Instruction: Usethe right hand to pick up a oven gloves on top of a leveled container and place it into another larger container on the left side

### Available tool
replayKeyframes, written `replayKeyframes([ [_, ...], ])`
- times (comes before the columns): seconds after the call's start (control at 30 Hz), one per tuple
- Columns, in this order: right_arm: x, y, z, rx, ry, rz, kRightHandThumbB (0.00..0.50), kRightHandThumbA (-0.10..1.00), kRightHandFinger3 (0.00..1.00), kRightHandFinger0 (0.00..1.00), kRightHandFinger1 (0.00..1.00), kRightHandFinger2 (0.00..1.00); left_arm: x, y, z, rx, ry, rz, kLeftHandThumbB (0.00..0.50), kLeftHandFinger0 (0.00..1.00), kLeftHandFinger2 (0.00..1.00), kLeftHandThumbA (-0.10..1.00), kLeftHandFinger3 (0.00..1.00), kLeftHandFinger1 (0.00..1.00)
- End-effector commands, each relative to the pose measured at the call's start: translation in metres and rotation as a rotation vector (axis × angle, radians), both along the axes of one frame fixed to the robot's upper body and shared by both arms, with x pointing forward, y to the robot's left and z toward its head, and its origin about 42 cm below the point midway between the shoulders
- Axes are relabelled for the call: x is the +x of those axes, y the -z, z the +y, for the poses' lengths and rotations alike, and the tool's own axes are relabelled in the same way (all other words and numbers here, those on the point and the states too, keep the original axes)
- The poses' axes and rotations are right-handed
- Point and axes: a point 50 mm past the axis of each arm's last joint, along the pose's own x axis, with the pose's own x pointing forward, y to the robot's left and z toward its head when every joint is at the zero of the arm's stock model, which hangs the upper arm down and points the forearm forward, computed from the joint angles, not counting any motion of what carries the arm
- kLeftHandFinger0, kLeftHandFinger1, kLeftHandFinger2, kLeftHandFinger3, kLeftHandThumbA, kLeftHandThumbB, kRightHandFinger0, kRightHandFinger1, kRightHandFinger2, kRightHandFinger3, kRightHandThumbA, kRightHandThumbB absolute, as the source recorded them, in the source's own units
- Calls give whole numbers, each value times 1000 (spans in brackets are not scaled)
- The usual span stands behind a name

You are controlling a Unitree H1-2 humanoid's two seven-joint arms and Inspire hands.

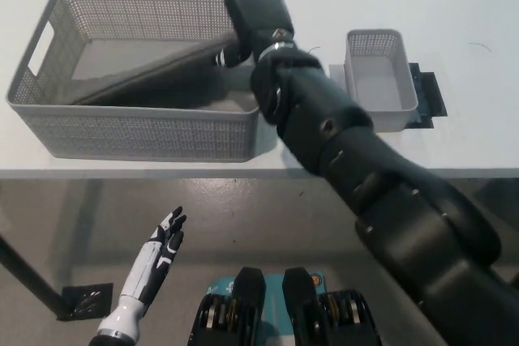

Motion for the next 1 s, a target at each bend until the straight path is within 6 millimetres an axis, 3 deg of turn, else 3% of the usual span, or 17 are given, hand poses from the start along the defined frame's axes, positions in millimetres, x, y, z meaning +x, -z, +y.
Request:
replayKeyframes([
  [0.0,-46,-240,-38,907,-461,-321,461,1000,1000,1000,1000,1000,10,-16,4,2,40,-74,500,907,1000,1000,1000,1000],
  [0.07,-75,-279,-61,1057,-570,-476,400,1000,1000,1000,1000,1000,14,-18,5,0,43,-75,500,924,1000,1000,1000,1000],
  [0.1,-95,-298,-79,1136,-645,-575,404,1000,1000,1000,1000,1000,15,-18,5,2,40,-76,500,914,1000,1000,1000,1000],
  [0.17,-121,-319,-107,1180,-665,-704,398,1000,1000,1000,1000,1000,14,-18,5,14,37,-78,500,892,1000,1000,1000,1000],
  [0.2,-129,-324,-118,1196,-665,-746,419,1000,1000,1000,1000,1000,13,-17,6,13,37,-77,500,891,1000,1000,1000,1000],
  [0.23,-149,-332,-142,1243,-669,-829,416,1000,1000,1000,1000,1000,11,-17,6,9,37,-74,500,890,1000,1000,1000,1000],
  [0.27,-164,-337,-160,1282,-686,-894,386,1000,1000,1000,1000,1000,11,-16,5,8,35,-73,500,885,1000,1000,1000,1000],
  [0.3,-169,-338,-165,1294,-694,-914,381,1000,1000,1000,1000,1000,10,-15,6,8,34,-71,500,883,1000,1000,1000,1000],
  [0.33,-182,-340,-186,1275,-695,-958,436,1000,1000,1000,1000,1000,9,-14,6,14,33,-69,500,867,1000,1000,1000,1000],
  [0.4,-197,-343,-207,1272,-706,-1002,450,1000,1000,1000,1000,1000,8,-14,6,20,34,-68,500,859,1000,1000,1000,1000],
  [0.47,-213,-342,-235,1216,-703,-1075,377,1000,1000,1000,1000,1000,9,-13,5,19,35,-67,500,846,1000,1000,1000,1000],
  [0.53,-226,-337,-272,1144,-654,-1162,390,1000,1000,1000,1000,1000,9,-13,5,33,33,-69,500,852,1000,1000,1000,1000],
  [0.63,-243,-311,-295,1156,-652,-1162,380,1000,1000,1000,1000,1000,11,-14,5,31,33,-70,500,839,1000,1000,1000,1000],
  [0.73,-256,-279,-302,1141,-658,-1169,355,1000,1000,1000,1000,1000,11,-13,3,32,35,-68,500,833,1000,1000,1000,1000],
  [0.9,-270,-224,-299,1004,-657,-1124,350,1000,1000,1000,1000,1000,6,-9,3,27,35,-54,500,812,1000,1000,1000,1000],
  [0.97,-285,-200,-292,975,-652,-1124,347,1000,1000,1000,1000,1000,5,-7,0,29,38,-49,500,805,1000,1000,1000,1000],
])
